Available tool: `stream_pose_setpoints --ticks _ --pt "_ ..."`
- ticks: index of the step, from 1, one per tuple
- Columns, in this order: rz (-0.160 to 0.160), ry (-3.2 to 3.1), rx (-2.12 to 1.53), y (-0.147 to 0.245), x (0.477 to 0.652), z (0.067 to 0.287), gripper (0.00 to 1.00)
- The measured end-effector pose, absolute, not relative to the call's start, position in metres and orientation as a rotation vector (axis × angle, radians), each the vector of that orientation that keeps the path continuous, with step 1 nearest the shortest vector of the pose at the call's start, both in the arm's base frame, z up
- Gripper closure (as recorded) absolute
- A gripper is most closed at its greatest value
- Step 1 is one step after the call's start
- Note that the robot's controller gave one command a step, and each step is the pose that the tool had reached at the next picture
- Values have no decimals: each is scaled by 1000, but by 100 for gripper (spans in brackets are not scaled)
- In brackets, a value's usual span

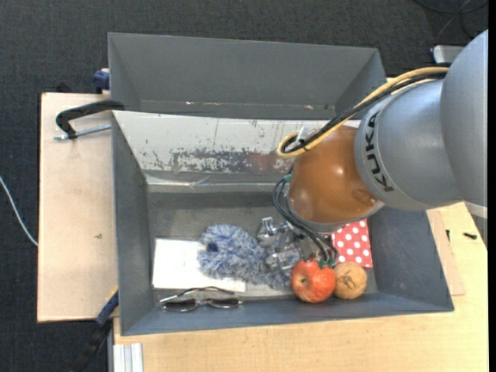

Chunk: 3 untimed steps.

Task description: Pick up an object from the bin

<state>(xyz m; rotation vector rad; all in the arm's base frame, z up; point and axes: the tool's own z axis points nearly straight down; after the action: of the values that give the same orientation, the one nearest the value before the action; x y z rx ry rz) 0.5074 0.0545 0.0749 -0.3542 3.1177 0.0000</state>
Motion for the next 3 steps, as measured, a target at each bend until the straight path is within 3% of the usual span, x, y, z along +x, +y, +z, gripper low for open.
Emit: stream_pose_setpoints --ticks 2,3 --pt "0 3118 -354 54 507 75 100" --pt "1 2960 -1028 72 520 172 100"
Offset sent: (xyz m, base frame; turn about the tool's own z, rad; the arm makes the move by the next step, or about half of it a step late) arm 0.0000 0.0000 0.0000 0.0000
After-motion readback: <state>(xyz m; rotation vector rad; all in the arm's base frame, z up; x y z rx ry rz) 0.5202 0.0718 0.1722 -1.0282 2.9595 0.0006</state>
